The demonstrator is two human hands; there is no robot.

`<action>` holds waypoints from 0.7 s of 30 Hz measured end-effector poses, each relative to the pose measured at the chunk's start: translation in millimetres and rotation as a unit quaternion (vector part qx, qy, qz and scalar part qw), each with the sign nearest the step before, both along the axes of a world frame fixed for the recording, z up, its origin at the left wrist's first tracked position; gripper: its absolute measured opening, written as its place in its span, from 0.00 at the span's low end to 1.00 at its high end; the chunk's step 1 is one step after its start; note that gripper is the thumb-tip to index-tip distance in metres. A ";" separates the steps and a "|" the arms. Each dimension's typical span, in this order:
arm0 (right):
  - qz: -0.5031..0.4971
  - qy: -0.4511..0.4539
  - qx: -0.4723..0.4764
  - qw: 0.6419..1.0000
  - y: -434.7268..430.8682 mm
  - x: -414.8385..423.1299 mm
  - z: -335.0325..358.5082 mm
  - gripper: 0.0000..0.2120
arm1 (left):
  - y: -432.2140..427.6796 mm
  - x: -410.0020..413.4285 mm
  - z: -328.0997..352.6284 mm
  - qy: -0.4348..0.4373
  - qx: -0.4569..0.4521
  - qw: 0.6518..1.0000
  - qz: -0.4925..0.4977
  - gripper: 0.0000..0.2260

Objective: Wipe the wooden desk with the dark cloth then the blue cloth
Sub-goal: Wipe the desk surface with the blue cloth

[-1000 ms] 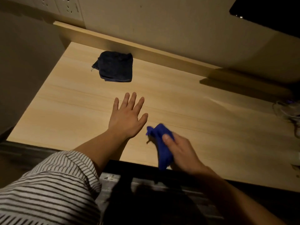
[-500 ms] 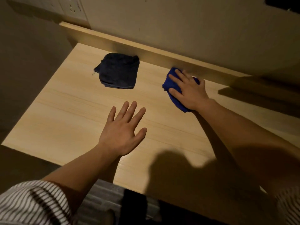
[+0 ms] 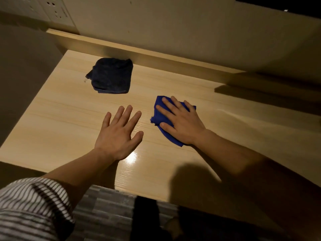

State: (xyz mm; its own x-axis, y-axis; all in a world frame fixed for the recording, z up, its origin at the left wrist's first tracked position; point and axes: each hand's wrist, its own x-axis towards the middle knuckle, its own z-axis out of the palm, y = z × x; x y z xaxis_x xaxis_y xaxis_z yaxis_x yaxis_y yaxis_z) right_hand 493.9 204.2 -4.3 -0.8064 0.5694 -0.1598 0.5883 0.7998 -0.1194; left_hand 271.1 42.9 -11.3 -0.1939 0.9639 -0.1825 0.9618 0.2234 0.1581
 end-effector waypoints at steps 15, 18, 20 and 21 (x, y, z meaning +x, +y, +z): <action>0.038 0.015 -0.035 0.999 -176.9 55.0 -0.4 0.30 | -2.5 -1.0 0.7 -0.009 0.019 1.000 -0.018 0.33; 0.046 0.045 -0.065 0.996 -200.8 64.8 2.2 0.30 | -2.3 4.4 4.2 -0.008 0.034 0.999 -0.024 0.32; 0.015 0.083 -0.144 0.986 -212.3 67.4 8.9 0.30 | -2.3 16.8 7.6 -0.031 0.073 0.996 -0.030 0.29; -0.017 0.112 -0.205 0.972 -215.8 68.5 14.5 0.31 | -0.3 25.9 9.7 -0.051 0.084 0.995 -0.028 0.29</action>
